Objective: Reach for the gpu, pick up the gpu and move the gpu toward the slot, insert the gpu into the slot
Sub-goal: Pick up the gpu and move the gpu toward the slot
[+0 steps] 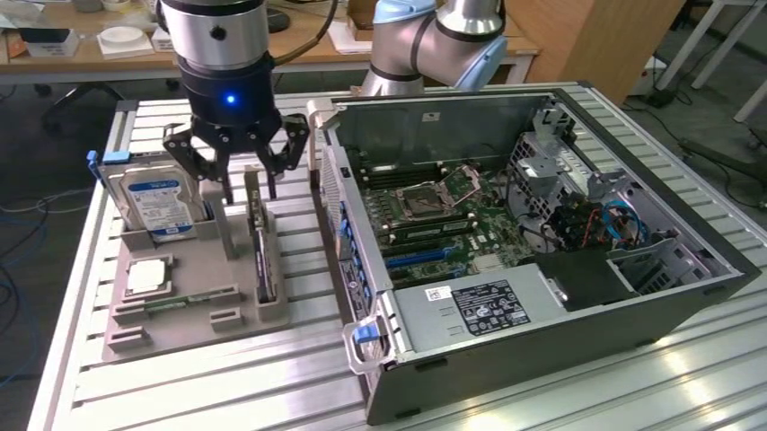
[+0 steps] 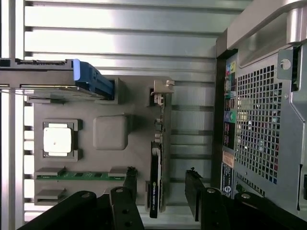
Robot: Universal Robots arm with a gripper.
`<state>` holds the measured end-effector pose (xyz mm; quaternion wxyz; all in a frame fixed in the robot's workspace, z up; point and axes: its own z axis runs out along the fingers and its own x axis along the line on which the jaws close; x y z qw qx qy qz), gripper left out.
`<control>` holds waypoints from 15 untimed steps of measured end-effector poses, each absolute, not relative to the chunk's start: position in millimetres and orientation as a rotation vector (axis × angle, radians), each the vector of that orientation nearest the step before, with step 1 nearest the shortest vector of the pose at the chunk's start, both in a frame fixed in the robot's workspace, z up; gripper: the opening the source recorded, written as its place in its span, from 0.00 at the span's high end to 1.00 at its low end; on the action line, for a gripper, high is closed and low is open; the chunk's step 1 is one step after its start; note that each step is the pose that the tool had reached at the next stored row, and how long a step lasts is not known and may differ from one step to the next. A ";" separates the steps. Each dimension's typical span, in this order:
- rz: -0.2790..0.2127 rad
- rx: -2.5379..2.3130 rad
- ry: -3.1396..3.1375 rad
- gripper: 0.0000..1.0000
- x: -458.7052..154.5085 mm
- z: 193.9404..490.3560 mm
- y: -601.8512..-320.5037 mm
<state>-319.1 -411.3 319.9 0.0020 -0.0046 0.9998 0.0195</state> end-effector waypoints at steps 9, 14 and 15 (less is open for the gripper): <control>0.061 -0.014 3.137 0.47 -317.7 308.5 -411.3; 0.061 -0.015 3.137 0.47 -317.6 299.8 -412.1; 0.061 -0.015 3.137 0.47 -317.6 297.9 -412.1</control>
